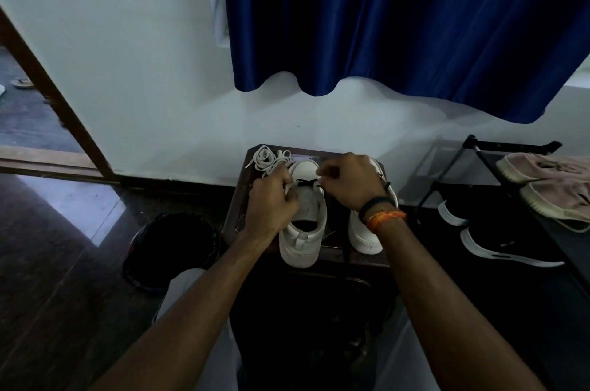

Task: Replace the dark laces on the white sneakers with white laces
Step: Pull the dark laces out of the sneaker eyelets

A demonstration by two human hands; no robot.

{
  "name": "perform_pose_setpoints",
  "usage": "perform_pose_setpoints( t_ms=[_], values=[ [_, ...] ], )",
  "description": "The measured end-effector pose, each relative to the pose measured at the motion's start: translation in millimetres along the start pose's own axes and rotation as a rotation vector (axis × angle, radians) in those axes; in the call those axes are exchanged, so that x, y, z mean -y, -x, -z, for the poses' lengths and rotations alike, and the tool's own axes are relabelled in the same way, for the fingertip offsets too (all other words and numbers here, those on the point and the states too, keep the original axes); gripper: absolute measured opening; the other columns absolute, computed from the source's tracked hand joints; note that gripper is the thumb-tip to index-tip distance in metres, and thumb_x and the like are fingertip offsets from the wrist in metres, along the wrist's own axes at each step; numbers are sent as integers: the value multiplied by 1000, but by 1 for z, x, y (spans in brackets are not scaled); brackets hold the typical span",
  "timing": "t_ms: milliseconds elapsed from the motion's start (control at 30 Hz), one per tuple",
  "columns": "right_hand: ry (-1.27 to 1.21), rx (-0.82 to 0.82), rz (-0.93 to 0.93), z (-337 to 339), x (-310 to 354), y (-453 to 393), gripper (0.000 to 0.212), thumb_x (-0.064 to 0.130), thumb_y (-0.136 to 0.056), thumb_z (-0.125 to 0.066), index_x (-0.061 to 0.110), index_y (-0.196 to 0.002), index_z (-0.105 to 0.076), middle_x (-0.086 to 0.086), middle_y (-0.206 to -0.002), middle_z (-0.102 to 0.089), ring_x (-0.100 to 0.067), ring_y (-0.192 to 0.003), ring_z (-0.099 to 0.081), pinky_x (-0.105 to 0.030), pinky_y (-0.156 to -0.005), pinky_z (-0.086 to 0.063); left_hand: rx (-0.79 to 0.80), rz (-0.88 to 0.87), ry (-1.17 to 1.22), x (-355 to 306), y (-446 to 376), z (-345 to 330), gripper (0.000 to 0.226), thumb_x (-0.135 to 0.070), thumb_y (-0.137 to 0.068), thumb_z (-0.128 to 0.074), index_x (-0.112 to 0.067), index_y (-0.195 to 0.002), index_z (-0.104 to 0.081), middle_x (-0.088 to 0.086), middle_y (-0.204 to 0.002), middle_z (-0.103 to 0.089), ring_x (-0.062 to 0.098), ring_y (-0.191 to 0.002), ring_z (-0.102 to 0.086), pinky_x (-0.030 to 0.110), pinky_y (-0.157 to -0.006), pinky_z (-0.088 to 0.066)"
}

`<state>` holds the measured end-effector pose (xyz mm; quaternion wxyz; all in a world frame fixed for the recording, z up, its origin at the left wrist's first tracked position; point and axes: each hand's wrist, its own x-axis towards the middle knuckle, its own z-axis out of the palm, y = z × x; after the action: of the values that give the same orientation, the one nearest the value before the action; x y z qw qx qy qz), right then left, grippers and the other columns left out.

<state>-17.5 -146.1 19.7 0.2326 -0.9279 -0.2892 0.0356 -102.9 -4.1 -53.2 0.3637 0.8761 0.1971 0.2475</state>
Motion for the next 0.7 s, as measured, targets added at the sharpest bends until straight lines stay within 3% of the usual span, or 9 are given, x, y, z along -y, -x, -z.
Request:
perform_pose_setpoints(
  t_ms=[100,233,467,700],
  values=[
    [9,92,72,-20,5,-13,24,24,-85,-70,21,-108,-77,-2,-112,-73,-22,-105,-66,-24,-84,-46,7,10,14,1,0,0,13,-9,-78,-62,-18,-85,-57,0,-71,-67,23,-66,-64,38,-61,-53],
    [68,149,89,-29,9,-25,21,23,-80,-70,22,-99,-77,-5,-109,-73,-28,-103,-66,-41,-88,-54,-1,-12,12,0,0,0,13,-7,-79,-62,-14,-88,-57,3,-73,-66,24,-64,-62,42,-61,-53],
    [189,131,82,-40,11,-40,11,27,-80,-72,25,-90,-76,-7,-110,-69,-31,-102,-64,-39,-87,-55,26,-14,48,4,0,-2,13,-16,-75,-59,-19,-87,-55,1,-72,-65,23,-61,-62,45,-57,-53],
    [209,71,121,-48,5,-40,12,21,-81,-61,15,-86,-69,-12,-102,-67,-36,-96,-62,-37,-76,-47,-15,-20,47,4,0,0,13,-7,-77,-61,-13,-85,-54,5,-71,-64,25,-64,-62,44,-60,-53]
  ],
)
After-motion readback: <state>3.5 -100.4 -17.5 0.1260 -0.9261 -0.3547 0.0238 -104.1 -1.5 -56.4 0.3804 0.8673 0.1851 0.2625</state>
